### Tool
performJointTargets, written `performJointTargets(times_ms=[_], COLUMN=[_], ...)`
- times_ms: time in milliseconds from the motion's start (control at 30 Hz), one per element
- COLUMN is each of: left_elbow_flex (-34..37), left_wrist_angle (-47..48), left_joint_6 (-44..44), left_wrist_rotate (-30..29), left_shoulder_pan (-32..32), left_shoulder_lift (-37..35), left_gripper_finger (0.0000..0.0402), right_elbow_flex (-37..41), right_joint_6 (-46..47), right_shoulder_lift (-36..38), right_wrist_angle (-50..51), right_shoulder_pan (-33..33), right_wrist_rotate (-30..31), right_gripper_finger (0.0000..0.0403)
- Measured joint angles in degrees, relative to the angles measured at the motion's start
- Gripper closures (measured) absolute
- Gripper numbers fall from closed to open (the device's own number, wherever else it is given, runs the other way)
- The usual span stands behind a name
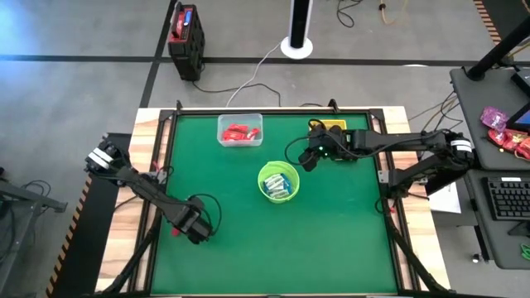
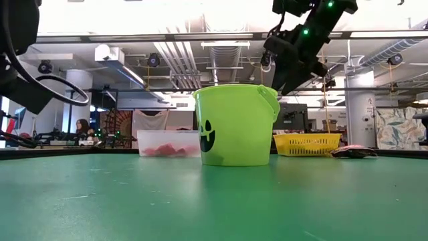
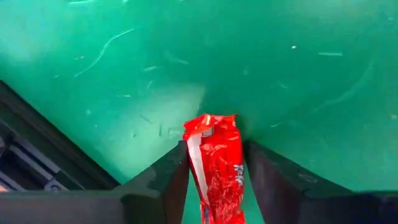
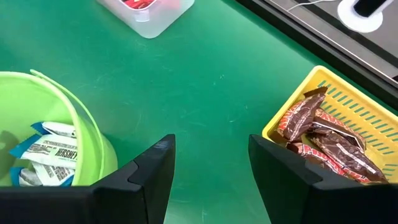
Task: Sort candy by brand, put in halloween buckets
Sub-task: Put the red chocolate into the transparent bin
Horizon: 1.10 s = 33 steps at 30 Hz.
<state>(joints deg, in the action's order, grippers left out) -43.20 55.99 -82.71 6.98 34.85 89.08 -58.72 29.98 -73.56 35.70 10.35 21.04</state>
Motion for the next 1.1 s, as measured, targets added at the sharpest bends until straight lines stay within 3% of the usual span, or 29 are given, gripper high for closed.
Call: performJointTargets(times_ms=[100,233,300,367,500,633,767,867,967,1100], left_elbow_flex=[-0.1,-1.4,-3.0,-5.7,-13.8,-22.8,-29.5,-31.3,-29.9,-24.4], left_wrist_angle=[-0.4,-0.4,0.0,1.6,4.5,8.0,12.6,10.1,1.2,-13.6], left_joint_6=[0.9,2.6,3.6,5.9,14.9,26.8,40.1,53.6,68.9,86.0], left_wrist_rotate=[0.0,-0.8,-2.8,-5.7,-14.7,-28.8,-41.6,-46.6,-45.1,-31.2], left_shoulder_pan=[0.0,0.0,0.0,0.0,-0.4,-3.3,-9.5,-17.0,-26.5,-41.6], left_shoulder_lift=[0.0,0.0,0.0,0.0,-0.6,-2.5,-5.1,-8.3,-11.7,-14.1], left_gripper_finger=[0.0294,0.0372,0.0387,0.0378,0.0364,0.0380,0.0393,0.0391,0.0391,0.0391], right_elbow_flex=[0.0,0.0,0.0,0.0,0.0,0.0,0.0,0.0,0.0,0.0], right_joint_6=[0.0,0.0,0.0,-0.2,-0.6,-0.7,-1.0,-1.0,-1.1,-1.0], right_shoulder_lift=[0.0,0.0,0.0,0.0,0.0,0.0,0.0,0.0,0.0,0.0], right_wrist_angle=[0.0,0.0,0.0,0.0,0.0,0.0,0.0,0.0,0.0,0.0], right_shoulder_pan=[0.0,0.0,0.0,0.0,0.0,0.0,0.0,0.0,0.0,0.0], right_wrist_rotate=[0.0,0.0,0.0,0.0,0.0,0.0,0.0,0.0,0.0,0.0], right_gripper_finger=[0.0207,0.0207,0.0207,0.0208,0.0209,0.0209,0.0209,0.0209,0.0209,0.0209])
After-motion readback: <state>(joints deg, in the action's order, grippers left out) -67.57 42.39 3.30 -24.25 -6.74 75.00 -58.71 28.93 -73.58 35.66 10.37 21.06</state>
